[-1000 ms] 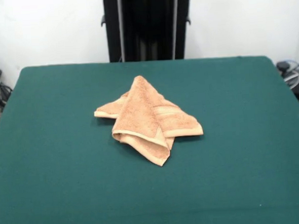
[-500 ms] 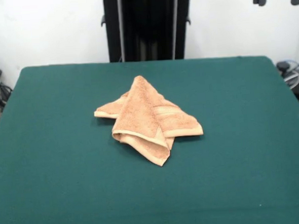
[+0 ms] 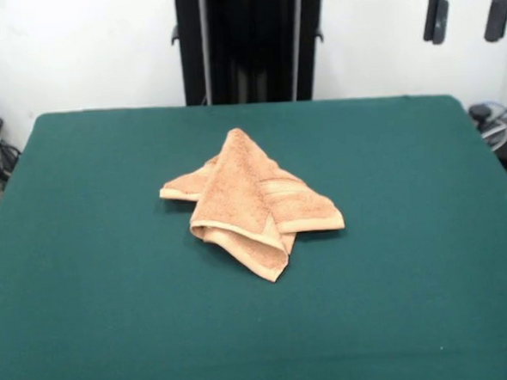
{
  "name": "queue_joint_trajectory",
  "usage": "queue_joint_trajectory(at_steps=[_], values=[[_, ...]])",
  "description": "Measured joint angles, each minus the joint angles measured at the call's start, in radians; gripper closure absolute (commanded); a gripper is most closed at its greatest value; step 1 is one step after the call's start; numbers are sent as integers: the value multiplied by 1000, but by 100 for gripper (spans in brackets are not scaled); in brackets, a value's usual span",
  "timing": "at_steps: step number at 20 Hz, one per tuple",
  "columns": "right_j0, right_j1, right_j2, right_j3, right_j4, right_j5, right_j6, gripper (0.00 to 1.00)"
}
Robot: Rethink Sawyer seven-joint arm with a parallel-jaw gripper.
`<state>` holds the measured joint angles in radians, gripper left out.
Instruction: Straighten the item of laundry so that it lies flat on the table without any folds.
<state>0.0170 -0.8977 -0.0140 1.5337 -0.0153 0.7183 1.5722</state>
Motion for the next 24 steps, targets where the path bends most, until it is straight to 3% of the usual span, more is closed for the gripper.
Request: queue_joint_trajectory(at_steps=[16, 24], values=[[26, 64, -4, 0, -5, -167, 0, 0], [33, 70, -4, 10, -6, -193, 0, 0]])
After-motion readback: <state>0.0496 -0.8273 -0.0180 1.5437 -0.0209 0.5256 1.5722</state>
